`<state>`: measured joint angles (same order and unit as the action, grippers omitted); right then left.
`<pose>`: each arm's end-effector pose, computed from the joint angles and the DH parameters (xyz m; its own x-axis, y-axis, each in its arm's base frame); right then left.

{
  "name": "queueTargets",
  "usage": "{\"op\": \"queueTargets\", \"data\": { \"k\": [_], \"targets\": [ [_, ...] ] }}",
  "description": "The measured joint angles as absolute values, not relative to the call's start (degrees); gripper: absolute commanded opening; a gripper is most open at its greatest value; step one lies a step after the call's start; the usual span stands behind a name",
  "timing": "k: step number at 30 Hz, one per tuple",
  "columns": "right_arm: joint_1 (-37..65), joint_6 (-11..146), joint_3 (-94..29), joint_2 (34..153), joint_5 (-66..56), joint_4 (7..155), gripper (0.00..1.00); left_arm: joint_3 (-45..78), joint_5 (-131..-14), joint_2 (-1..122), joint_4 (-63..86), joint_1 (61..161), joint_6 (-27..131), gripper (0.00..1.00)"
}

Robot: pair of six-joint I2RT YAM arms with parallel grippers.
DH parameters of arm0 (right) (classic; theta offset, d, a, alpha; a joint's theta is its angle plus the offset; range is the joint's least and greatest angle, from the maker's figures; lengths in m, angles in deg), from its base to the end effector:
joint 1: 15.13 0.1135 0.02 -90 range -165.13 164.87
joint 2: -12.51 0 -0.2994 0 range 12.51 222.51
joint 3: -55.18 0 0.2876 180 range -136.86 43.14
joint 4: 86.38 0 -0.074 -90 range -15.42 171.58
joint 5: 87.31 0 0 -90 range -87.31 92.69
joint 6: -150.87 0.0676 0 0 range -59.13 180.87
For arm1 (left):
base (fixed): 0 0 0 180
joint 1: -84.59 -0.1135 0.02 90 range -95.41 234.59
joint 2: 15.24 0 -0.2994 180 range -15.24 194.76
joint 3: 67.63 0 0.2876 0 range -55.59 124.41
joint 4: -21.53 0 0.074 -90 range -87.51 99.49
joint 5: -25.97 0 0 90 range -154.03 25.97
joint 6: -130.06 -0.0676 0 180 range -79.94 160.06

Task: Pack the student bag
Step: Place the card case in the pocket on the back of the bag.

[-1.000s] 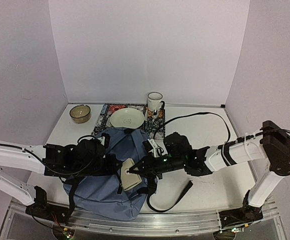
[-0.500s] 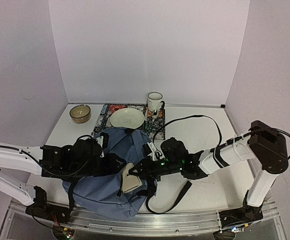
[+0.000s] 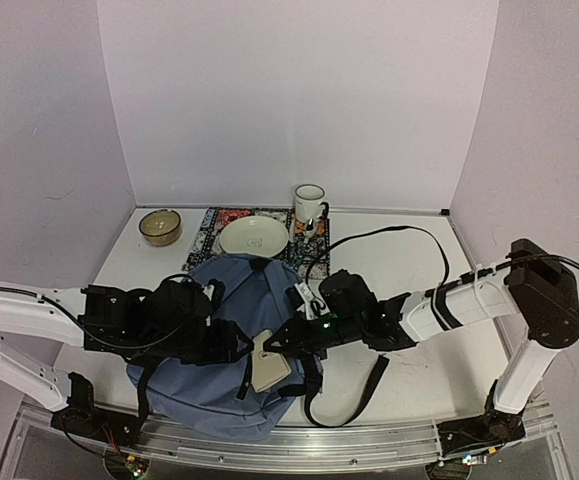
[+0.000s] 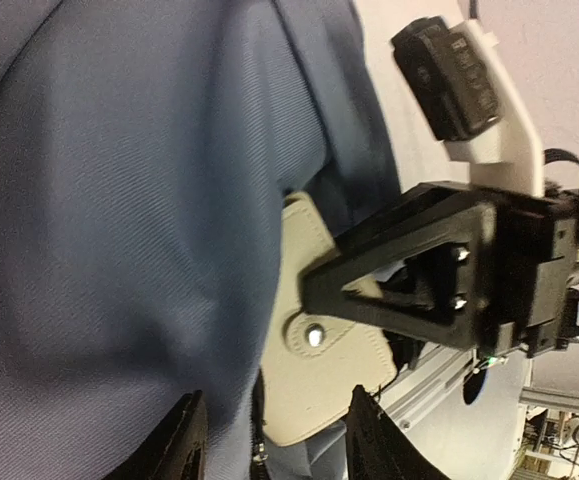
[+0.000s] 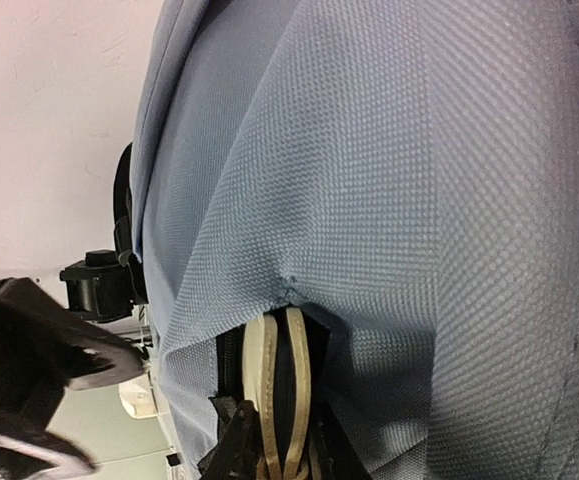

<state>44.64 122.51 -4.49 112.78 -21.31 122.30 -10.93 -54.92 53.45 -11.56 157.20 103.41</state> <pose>0.1900 0.3807 0.1929 -0.9203 0.0174 -0.3908 -0.3786 0.2122 0.9009 0.0975 -0.2754 0.2330 -0.9072 -0.0560 -0.4169 0.2185 0.7842 -0.5808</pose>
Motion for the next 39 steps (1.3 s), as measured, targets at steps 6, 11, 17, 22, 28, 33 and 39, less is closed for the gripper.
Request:
{"op": "queueTargets", "data": {
  "k": [6, 11, 17, 22, 28, 33, 39],
  "targets": [
    [44.7, 122.9, -4.5, 112.8, -21.3, 122.3, 0.0, -8.9, -54.3, 55.1, -19.5, 157.4, 104.4, 0.49],
    [44.7, 123.4, -4.8, 112.8, -21.4, 122.3, 0.0, -6.3, -54.3, 57.6, -21.2, 157.6, 103.9, 0.43],
    [44.8, 124.1, -5.2, 113.6, -21.5, 122.7, 0.0, -4.2, -54.4, 62.4, -22.9, 157.7, 101.8, 0.33],
    [44.9, 124.7, -5.2, 113.9, -21.4, 123.2, 0.0, -3.1, -54.3, 64.4, -24.3, 157.7, 100.5, 0.23],
    [45.4, 126.1, -5.2, 114.3, -20.4, 124.6, 0.0, -2.0, -54.0, 65.2, -25.1, 157.7, 99.3, 0.03],
    [45.4, 127.4, -5.2, 115.1, -20.1, 126.5, 0.0, -2.0, -53.7, 65.2, -25.2, 157.6, 98.6, 0.0],
    [45.9, 128.9, -2.0, 114.9, -17.1, 132.1, 0.0, -2.7, -53.6, 63.9, -24.3, 157.6, 98.7, 0.0]
  ]
}}
